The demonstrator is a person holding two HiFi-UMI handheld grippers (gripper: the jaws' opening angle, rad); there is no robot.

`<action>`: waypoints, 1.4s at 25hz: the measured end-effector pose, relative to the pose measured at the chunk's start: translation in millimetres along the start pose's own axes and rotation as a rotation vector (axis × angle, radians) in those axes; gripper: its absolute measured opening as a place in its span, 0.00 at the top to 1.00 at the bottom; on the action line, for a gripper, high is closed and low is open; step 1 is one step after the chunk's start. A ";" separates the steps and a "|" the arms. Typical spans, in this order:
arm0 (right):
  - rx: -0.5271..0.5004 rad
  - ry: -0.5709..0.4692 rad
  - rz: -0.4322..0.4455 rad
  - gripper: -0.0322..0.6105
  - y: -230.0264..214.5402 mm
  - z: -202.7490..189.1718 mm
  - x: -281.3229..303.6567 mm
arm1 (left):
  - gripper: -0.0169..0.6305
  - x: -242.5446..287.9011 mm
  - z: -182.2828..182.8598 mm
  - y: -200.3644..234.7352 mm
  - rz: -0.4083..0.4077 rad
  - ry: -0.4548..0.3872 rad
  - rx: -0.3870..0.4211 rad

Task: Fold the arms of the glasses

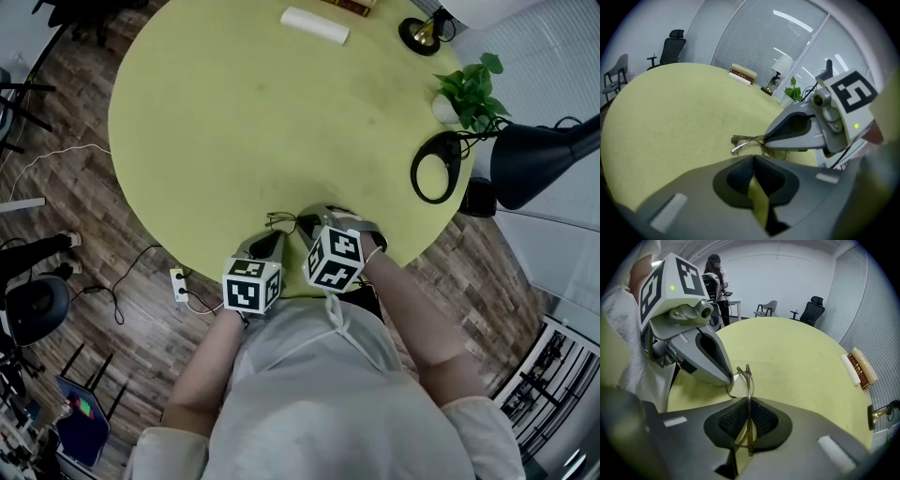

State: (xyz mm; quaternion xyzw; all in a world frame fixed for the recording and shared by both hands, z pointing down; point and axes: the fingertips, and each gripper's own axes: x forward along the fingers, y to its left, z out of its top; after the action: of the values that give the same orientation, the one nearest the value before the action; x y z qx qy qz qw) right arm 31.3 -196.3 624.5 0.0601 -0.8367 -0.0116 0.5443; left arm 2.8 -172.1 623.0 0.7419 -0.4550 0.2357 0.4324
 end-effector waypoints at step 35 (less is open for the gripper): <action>0.689 -0.698 -0.591 0.95 -59.1 13.3 -231.9 | 0.96 -165.3 171.5 -85.4 0.088 -0.603 0.400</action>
State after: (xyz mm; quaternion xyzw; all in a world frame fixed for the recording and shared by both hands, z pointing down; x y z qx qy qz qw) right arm 117.2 -229.3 403.3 0.4582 -0.8699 0.0911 0.1584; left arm -8.2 -222.9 375.4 0.8276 -0.5385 0.1091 0.1149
